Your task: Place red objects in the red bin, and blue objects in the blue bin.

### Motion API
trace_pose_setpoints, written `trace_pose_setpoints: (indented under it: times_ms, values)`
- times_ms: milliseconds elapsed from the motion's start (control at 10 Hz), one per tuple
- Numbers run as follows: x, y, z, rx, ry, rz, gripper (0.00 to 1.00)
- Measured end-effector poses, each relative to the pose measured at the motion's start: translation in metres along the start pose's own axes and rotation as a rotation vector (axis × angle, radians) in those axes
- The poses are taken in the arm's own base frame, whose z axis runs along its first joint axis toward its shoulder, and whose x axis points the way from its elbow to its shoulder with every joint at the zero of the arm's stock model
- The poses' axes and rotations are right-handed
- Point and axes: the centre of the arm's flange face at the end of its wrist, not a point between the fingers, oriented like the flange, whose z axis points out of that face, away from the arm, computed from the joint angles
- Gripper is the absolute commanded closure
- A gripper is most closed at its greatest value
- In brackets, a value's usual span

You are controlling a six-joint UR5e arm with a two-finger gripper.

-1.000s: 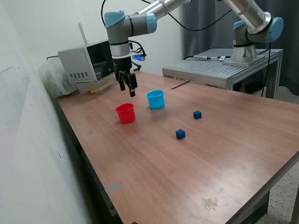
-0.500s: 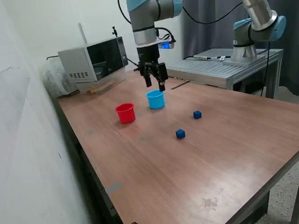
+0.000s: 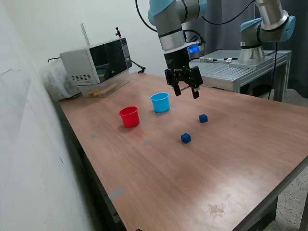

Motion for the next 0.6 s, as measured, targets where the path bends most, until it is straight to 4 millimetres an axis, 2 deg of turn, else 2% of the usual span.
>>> trace_pose_setpoints:
  times_ms: [400,600]
  values:
    - [-0.003,0.031,0.074,-0.016,0.021,-0.005,0.00]
    - [-0.006,0.044,0.102,-0.023,0.019,-0.006,0.00]
